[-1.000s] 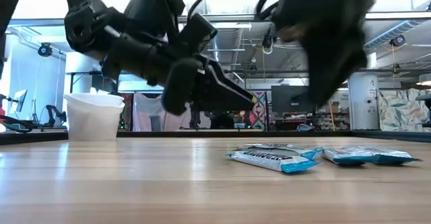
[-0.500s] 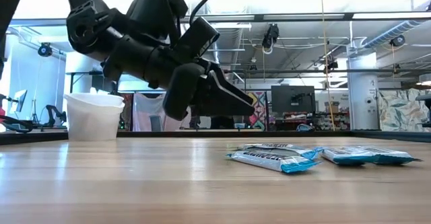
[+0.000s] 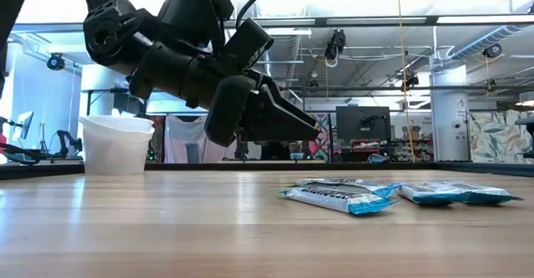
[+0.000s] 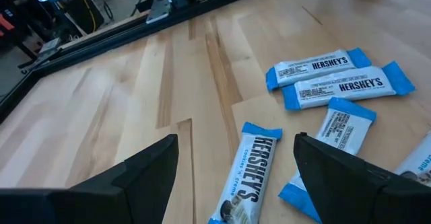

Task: Sort candy by brand, put in halloween buckets
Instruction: Move the blue chocolate bar to the center of the table

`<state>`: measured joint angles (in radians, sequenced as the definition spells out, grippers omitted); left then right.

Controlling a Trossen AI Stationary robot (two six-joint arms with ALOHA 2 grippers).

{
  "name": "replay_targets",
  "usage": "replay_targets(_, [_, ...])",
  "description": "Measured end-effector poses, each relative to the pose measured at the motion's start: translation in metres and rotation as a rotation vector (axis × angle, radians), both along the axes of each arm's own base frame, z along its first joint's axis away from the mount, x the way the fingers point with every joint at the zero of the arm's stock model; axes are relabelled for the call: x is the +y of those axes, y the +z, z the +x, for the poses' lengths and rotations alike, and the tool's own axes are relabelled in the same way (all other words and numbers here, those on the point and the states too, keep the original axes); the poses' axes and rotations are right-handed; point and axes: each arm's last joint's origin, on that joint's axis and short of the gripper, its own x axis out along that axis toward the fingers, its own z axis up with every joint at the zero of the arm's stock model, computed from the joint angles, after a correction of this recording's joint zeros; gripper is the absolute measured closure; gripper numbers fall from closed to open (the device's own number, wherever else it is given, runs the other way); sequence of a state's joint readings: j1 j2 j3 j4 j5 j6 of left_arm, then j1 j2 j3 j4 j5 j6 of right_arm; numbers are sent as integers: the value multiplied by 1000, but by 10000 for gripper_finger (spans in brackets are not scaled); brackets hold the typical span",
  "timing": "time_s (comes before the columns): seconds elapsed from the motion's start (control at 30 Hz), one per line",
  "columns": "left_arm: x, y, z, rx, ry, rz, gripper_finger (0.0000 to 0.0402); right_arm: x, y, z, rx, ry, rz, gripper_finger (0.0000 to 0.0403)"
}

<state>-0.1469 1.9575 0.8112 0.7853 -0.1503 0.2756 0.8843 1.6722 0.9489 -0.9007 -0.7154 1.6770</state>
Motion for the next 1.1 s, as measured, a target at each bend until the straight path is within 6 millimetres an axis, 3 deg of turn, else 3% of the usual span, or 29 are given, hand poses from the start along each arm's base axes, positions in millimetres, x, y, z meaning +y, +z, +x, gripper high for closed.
replay_targets(0.33, [2,-1,0,4,63,28,123,-11,-21,-7,-12,-52,-49,390])
replay_targets(0.6, [3,-3,-1,24,74,52,123,-26,-10,39,-244,-116,-55,390])
replay_targets(0.7, [3,-3,-1,23,74,53,123,-36,-4,60,-420,-121,-146,390])
replay_targets(0.83, [3,-3,-1,22,73,52,123,-61,-6,83,-675,-144,-398,390])
replay_targets(1.0, [2,-2,-2,28,72,53,123,-85,-8,114,-934,-117,-447,390])
replay_targets(1.1, [-7,9,-9,53,41,67,123,-94,-7,128,-1032,-68,-454,390])
